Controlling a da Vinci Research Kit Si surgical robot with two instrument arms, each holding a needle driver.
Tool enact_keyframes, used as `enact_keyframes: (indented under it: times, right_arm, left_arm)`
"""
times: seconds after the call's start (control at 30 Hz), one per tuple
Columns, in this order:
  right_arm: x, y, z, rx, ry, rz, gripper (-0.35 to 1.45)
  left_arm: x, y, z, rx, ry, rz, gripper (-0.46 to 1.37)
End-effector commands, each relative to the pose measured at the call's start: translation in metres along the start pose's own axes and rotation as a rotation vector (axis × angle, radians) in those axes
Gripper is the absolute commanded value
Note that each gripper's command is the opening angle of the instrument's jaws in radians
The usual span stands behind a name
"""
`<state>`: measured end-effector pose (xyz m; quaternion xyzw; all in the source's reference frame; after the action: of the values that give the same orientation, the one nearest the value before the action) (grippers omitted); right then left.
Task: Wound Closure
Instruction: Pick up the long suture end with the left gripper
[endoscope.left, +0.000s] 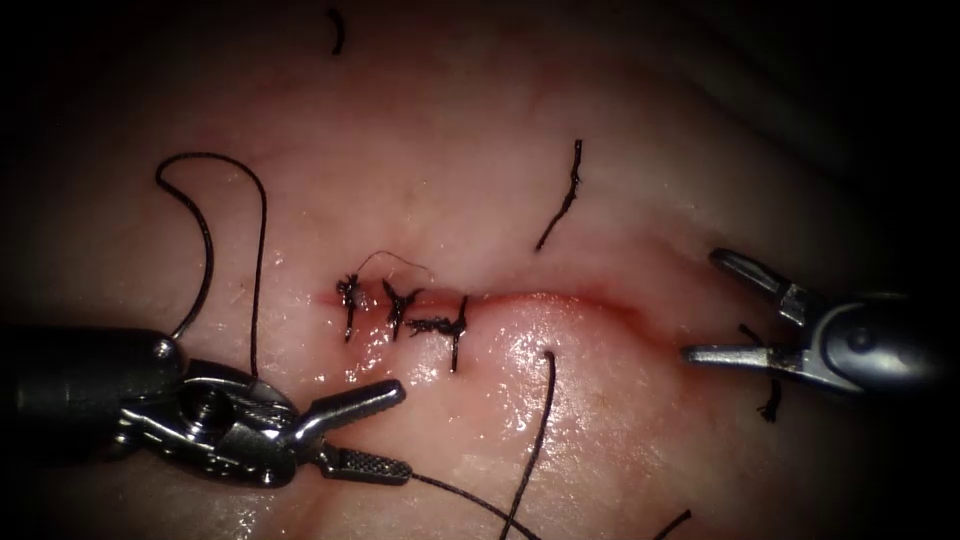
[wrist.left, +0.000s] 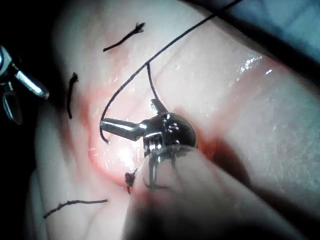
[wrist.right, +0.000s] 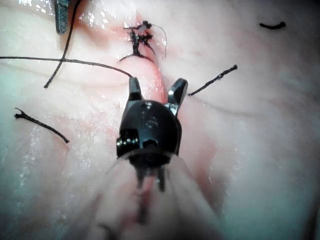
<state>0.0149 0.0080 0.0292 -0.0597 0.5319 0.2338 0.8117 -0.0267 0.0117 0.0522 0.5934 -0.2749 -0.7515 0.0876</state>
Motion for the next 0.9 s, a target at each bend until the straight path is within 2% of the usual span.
enact_keyframes:
  times: [0.03, 0.4, 0.77, 0.9]
  right_arm:
    - [-0.0001, 0.0, 0.0, 0.007, 0.001, -0.001, 1.42]
    - [-0.0001, -0.0002, -0.0001, 0.011, -0.002, -0.002, 1.42]
    - [-0.0001, -0.0003, -0.0002, 0.012, 0.0, -0.002, 1.42]
    - [-0.0001, -0.0004, -0.0002, 0.014, -0.002, -0.003, 1.42]
  left_arm:
    - [0.0001, 0.0003, 0.0006, 0.0, -0.003, 0.016, 0.79]
    - [0.0002, 0.001, 0.0028, 0.002, 0.002, 0.022, 0.77]
    - [0.0008, 0.0048, 0.0044, -0.025, 0.003, 0.038, 0.74]
    - [0.0011, 0.0054, 0.0047, -0.025, 0.007, 0.031, 0.74]
